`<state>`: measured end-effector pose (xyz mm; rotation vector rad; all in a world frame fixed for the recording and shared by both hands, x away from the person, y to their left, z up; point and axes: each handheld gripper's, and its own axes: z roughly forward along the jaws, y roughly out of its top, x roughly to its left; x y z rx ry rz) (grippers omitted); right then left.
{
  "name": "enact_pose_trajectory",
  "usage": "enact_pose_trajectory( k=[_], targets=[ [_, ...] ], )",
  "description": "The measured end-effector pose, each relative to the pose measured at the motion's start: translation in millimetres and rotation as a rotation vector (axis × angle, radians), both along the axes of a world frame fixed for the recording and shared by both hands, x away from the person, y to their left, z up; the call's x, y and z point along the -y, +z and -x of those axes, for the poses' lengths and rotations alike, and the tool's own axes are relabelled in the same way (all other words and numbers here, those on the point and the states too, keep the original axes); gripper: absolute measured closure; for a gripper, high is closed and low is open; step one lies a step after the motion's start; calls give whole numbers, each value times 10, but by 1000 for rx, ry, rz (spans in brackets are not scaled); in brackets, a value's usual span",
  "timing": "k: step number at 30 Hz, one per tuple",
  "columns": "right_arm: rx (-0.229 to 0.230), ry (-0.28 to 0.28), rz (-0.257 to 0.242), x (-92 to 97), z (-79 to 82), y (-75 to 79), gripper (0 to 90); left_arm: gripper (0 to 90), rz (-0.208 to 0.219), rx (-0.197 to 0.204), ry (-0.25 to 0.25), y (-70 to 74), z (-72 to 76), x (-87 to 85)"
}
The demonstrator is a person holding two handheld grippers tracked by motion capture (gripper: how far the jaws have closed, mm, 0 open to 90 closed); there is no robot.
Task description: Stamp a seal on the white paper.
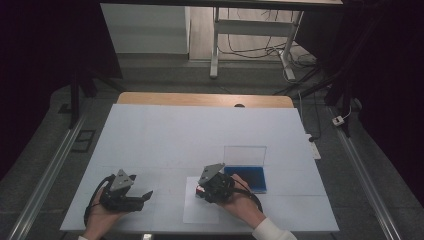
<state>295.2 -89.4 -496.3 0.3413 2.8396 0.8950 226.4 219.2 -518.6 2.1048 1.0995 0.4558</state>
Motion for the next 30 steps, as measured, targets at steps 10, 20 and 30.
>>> enact_pose_trajectory(
  k=[10,20,30],
  targets=[
    [-6,-4,3,0,-2,-5,704,184,1,0,0,3,2,-1],
    [-17,-11,5,-8,-10,-7,706,183,-2,0,0,4,1,4],
    [-8,-14,5,-10,3,-13,707,183,1,-1,5,4,3,1]
  ],
)
